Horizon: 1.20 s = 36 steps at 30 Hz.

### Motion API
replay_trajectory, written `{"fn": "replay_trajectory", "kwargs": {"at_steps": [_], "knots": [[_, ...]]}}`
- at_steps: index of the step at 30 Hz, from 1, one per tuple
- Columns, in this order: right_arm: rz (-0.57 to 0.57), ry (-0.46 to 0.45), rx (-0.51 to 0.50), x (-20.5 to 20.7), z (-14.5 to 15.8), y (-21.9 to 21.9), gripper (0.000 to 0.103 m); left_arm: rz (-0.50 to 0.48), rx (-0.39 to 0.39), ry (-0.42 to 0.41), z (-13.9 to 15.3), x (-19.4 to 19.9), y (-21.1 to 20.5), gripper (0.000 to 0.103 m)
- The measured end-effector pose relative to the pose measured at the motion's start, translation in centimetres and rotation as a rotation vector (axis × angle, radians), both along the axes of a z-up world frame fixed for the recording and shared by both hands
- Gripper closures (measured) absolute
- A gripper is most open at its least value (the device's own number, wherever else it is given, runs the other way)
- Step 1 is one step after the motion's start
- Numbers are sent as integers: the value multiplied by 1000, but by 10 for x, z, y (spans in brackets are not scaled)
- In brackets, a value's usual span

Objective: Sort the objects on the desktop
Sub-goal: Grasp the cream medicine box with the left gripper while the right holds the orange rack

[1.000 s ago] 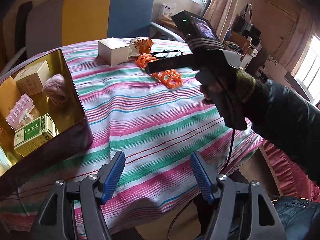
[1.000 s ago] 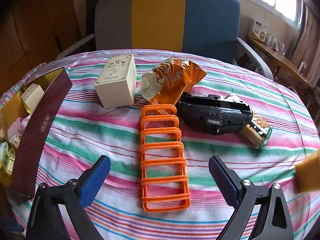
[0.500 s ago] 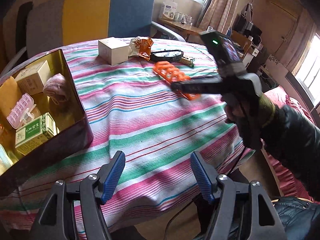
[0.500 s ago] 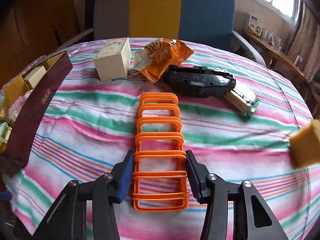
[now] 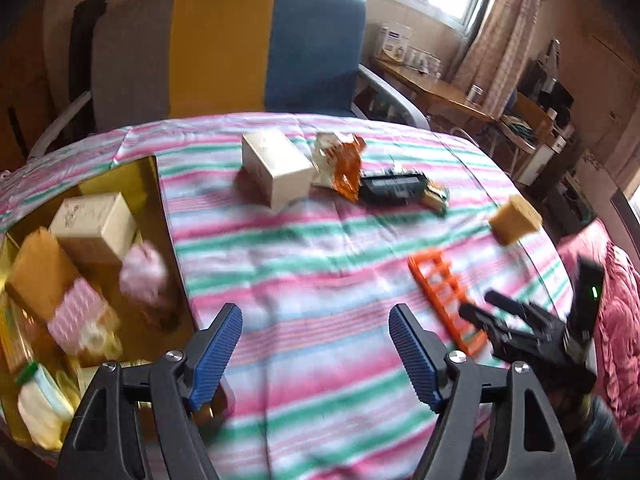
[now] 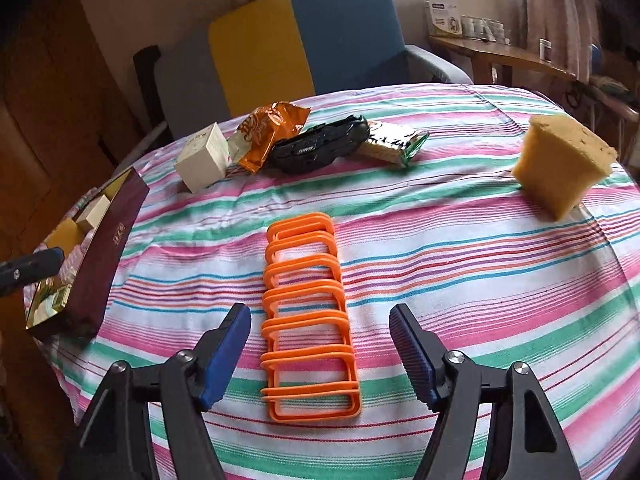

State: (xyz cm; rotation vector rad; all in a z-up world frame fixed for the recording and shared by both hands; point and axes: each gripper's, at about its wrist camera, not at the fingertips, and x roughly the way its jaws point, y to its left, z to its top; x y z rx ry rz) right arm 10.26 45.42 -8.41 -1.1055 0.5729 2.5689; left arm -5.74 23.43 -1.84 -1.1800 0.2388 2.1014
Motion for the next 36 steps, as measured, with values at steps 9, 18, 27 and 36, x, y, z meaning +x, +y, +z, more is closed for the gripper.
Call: {"fn": "replay_trajectory", "kwargs": {"at_steps": [9, 18, 27, 36], "knots": [[-89, 45, -21, -2, -13, 30, 15, 132, -43, -36, -5, -87, 53, 25], [-42, 90, -3, -5, -20, 28, 2, 235, -101, -124, -36, -153, 88, 25], [-28, 114, -6, -4, -23, 30, 0, 232, -187, -128, -55, -174, 118, 25], [-25, 120, -7, -4, -22, 30, 0, 212, -137, -162, -59, -175, 118, 34]]}}
